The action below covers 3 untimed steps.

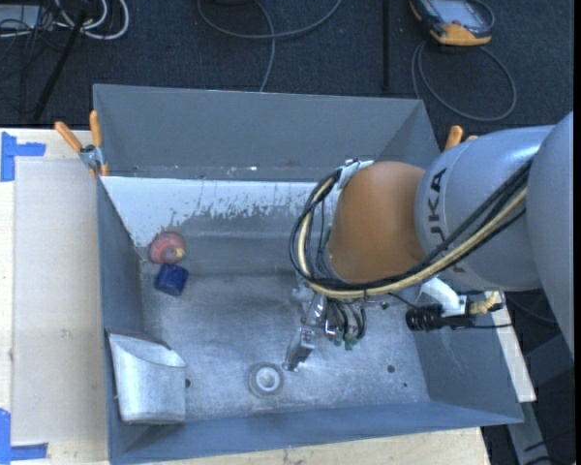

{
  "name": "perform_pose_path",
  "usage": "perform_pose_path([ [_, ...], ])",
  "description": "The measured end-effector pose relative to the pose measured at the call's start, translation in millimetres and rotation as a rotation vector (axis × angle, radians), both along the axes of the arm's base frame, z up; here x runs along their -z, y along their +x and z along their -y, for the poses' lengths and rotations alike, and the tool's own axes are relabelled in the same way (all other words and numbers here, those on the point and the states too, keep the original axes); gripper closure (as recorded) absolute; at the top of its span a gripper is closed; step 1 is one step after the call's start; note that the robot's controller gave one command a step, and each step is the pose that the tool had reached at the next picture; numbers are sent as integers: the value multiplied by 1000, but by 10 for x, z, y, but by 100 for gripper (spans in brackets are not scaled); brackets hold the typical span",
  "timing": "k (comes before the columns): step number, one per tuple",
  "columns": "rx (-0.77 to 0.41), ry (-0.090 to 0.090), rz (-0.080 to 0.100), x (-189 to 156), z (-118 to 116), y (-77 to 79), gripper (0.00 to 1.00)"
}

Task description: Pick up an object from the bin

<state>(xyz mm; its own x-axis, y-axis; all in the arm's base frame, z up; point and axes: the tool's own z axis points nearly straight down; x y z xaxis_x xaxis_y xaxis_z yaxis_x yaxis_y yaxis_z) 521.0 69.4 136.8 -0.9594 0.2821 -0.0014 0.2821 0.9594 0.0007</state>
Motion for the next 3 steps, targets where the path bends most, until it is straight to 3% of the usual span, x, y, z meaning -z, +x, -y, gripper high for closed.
perform_pose_path([
  [1,-207,-1,0,631,-749,733,0],
  [2,-316,-4,-7,499,378,228,0],
  [3,-248,1,11,-650,-147,888,0],
])
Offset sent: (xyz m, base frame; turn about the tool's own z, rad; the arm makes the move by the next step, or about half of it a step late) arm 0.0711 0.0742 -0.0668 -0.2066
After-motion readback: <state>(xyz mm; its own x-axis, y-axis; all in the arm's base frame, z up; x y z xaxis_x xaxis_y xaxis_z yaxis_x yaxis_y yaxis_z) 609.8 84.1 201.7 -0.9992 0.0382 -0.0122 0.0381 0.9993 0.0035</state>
